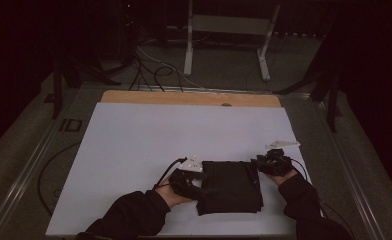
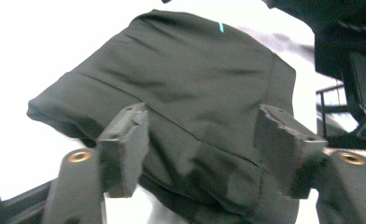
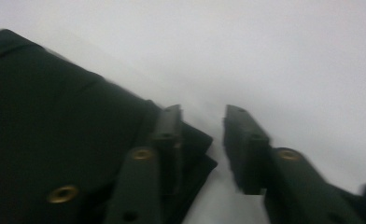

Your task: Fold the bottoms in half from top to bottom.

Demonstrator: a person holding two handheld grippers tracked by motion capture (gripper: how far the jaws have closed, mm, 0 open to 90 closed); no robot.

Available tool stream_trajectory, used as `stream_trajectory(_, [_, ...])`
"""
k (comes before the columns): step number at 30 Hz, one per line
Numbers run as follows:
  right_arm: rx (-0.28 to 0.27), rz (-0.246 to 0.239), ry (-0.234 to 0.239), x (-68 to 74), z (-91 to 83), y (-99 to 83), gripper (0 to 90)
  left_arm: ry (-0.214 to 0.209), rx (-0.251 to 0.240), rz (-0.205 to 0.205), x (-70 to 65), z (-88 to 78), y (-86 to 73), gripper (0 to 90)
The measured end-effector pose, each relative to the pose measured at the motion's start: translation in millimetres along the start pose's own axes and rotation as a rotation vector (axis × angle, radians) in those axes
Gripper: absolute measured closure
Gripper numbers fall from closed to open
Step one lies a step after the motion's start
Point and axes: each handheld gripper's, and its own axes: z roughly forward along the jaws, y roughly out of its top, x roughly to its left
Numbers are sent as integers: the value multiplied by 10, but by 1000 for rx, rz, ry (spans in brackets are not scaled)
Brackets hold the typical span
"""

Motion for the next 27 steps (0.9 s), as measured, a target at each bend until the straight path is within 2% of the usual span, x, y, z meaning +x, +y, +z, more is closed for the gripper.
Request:
stream_trajectory(1, [-8, 7, 4, 14, -22, 1, 616, 0, 0, 0, 0, 0, 0, 299])
stream_trajectory(4, [-16, 14, 10, 60, -84, -1, 567, 37, 2, -7, 19, -23, 15, 198])
stream_trajectory(8, [-25, 25, 15, 127, -172, -18, 475, 72, -2, -27, 38, -36, 18, 153])
stream_trajectory(16, [-54, 41, 15, 240, -316, -36, 307, 106, -11, -78, 82, -61, 51, 44])
stream_trajectory(19, [-62, 46, 30, 253, -325, -41, 259, 115, -20, -92, 95, -56, 54, 34])
stream_trajectory(20, [-57, 40, 46, 273, -323, -56, 202, 140, -22, -97, 102, -40, 54, 34])
stream_trajectory(27, [-75, 64, 57, 272, -268, -127, 157, 185, -22, -125, 151, 23, 51, 34])
